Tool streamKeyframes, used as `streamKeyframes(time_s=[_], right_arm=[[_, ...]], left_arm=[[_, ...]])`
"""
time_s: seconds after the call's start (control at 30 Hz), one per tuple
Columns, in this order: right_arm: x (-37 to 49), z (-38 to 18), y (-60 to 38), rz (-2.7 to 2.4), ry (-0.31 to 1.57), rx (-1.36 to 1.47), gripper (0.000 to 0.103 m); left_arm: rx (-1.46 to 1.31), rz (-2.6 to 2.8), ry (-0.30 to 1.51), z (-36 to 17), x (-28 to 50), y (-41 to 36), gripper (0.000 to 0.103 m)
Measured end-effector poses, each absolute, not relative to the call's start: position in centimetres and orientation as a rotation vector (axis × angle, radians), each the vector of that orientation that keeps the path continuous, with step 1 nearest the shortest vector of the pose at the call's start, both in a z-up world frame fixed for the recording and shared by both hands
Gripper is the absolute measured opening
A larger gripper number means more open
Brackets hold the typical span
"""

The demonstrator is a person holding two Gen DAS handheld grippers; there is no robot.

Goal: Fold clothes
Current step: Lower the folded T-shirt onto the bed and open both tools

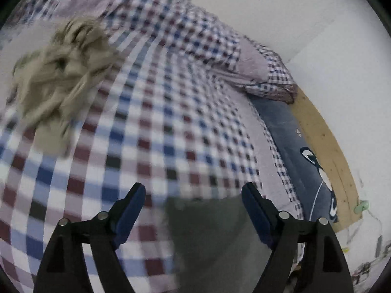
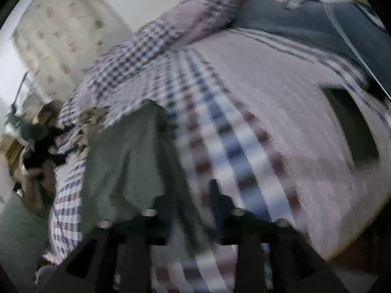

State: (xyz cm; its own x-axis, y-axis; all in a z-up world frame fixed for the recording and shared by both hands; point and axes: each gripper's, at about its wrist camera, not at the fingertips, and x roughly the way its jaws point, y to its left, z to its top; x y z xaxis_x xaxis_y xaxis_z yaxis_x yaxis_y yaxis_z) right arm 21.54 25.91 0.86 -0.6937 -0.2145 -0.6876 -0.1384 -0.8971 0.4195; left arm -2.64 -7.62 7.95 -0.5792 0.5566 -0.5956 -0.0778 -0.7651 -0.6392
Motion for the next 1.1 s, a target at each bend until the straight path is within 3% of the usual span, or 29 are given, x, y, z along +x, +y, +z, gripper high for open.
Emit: streamKeyframes(time_s=[0.17, 0.3, 0.4, 0.43, 0.57, 0.6, 0.63, 0.67, 0.97, 1.1], right_arm=[[12.1, 2.6, 23.5, -2.625, -0.565, 1.159, 0.046], [4.8, 2.2, 21.7, -2.596, -0.434, 1.174, 0.046], [1.1, 0.4, 21.4, -2.568, -0.440, 1.227, 0.046], [0.2, -0.2, 21.1, -2.549, -0.452, 1.241, 0.046], [-1.7, -2.3, 19.6, -2.525, -0.361, 1.314, 0.044], [-2.2, -2.6, 19.4, -2.530, -0.338, 1.326, 0.038], [-2.6, -2.9, 19.2, -2.535, -0.315, 1.338, 0.012], [-2.8, -3.0, 19.3, -2.547, -0.298, 1.342, 0.000], [-1.7, -1.6, 23.2, -2.756, -0.247, 1.364, 0.000], [-1.2, -1.7, 25.1, -2.667, -0.426, 1.317, 0.005]], left_arm=[[-1.182, 2.254, -0.915, 4.1, -2.4, -7.7, 0.084], [-1.175, 2.209, -0.895, 3.7, -3.4, -6.2, 0.081], [-1.205, 2.225, -0.846, 3.3, -4.1, -5.0, 0.062], [-1.230, 2.232, -0.830, 3.1, -4.4, -4.6, 0.049], [-1.260, 2.251, -0.829, 2.2, -5.1, -4.1, 0.019], [-1.249, 2.254, -0.835, 2.1, -5.1, -4.2, 0.016], [-1.222, 2.269, -0.837, 2.2, -4.9, -4.3, 0.012], [-1.197, 2.291, -0.844, 2.4, -4.6, -4.5, 0.010], [-1.109, 2.429, -0.936, 1.2, -4.5, -4.8, 0.008], [-1.136, 2.392, -1.018, 0.3, -5.0, -5.3, 0.016]])
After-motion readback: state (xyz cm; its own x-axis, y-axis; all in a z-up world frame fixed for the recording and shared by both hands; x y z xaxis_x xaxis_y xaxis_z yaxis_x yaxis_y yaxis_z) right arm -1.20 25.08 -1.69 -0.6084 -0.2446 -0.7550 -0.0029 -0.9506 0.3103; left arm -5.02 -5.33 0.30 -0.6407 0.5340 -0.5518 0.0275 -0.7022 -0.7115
